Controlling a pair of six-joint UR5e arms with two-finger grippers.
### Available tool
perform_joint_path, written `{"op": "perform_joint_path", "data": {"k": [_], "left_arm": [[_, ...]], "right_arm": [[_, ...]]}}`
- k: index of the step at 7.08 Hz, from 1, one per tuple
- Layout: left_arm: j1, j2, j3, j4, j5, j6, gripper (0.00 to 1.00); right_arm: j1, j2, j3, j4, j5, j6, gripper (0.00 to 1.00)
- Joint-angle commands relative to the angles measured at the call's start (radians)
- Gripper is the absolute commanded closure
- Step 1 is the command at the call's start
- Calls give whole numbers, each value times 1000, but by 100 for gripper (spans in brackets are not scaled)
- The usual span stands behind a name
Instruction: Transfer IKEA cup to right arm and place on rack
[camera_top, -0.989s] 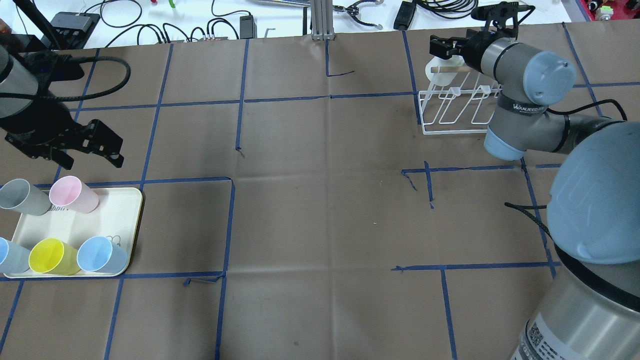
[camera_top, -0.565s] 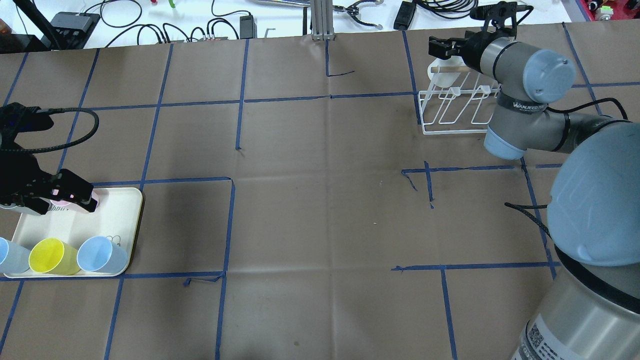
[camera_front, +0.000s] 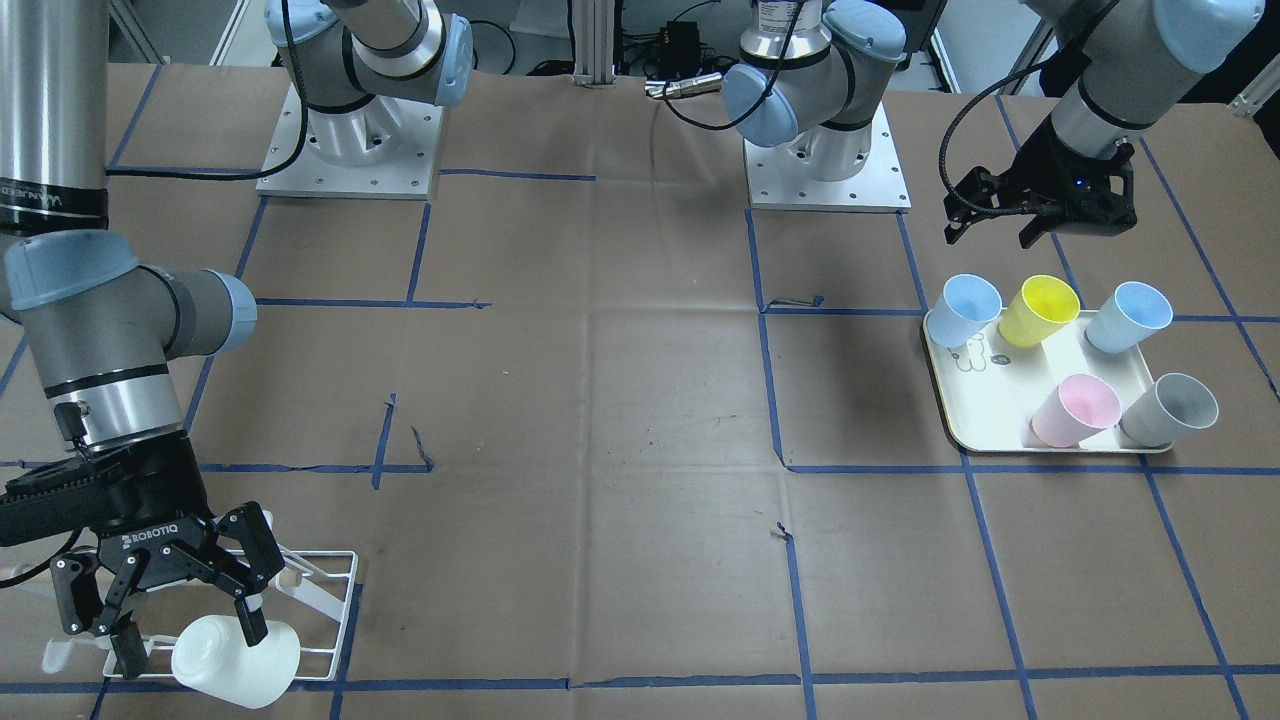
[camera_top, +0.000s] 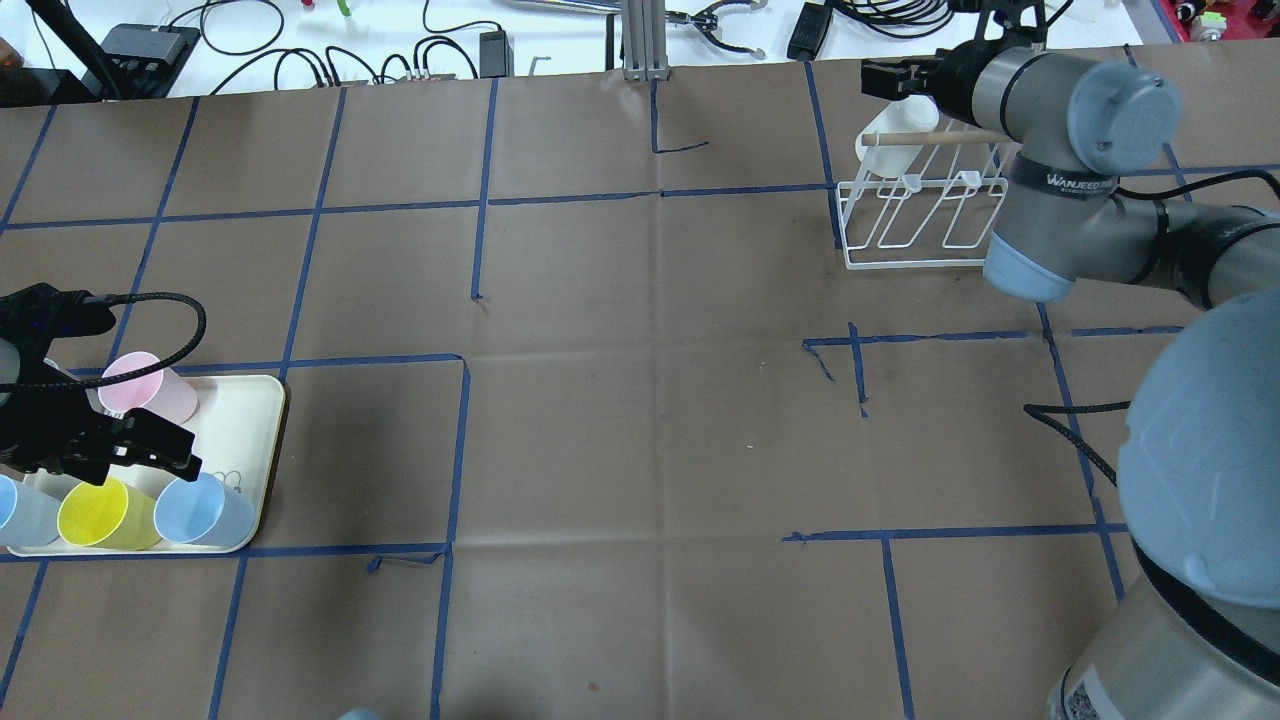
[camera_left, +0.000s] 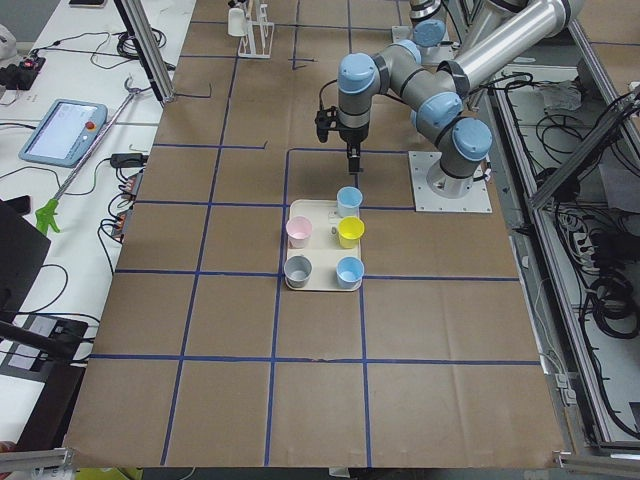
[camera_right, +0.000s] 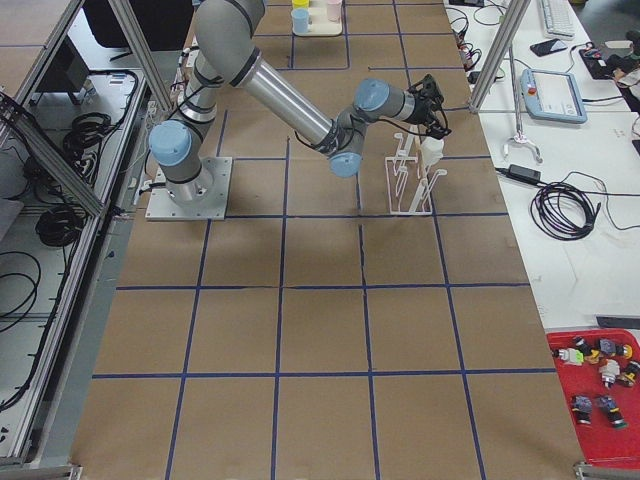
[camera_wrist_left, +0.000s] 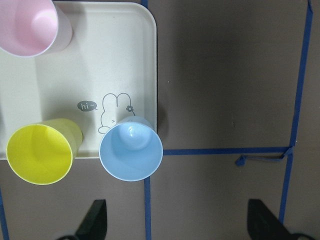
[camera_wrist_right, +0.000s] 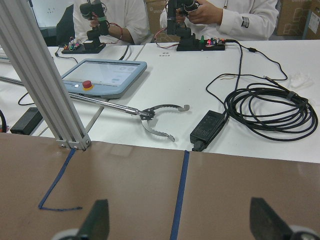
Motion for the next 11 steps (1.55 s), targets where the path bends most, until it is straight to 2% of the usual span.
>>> {"op": "perform_joint_path", "data": {"k": [1, 2, 3, 5, 6, 7, 8, 9, 10, 11], "left_arm": [[1, -16, -104, 151, 4, 5, 2], [1, -33, -150, 207, 4, 5, 2], [1, -76, -191, 306, 5, 6, 2], [1, -157, -245, 420, 14, 7, 3], [1, -161, -257, 428, 39, 7, 3], [1, -147, -258, 426, 53, 8, 9], [1, -148, -248, 422, 51, 11, 25], [1, -147, -244, 419, 50, 11, 51], [1, -145, -241, 416, 50, 7, 70], [1, -142, -226, 411, 48, 0, 87]], "right_arm": [[62, -57, -2, 47, 1, 10, 0], [99, -59, -2, 46, 4, 86, 0], [122, -61, -2, 35, 21, 254, 0], [194, -100, 7, 32, 23, 570, 0], [242, -100, 10, -21, 8, 773, 0], [280, -96, 27, -94, -11, 974, 0], [308, -100, 62, -136, -47, 1169, 0], [343, -100, 102, -216, -86, 1334, 0], [366, -100, 143, -279, -109, 1410, 0], [368, -99, 165, -307, -95, 1493, 0]]}}
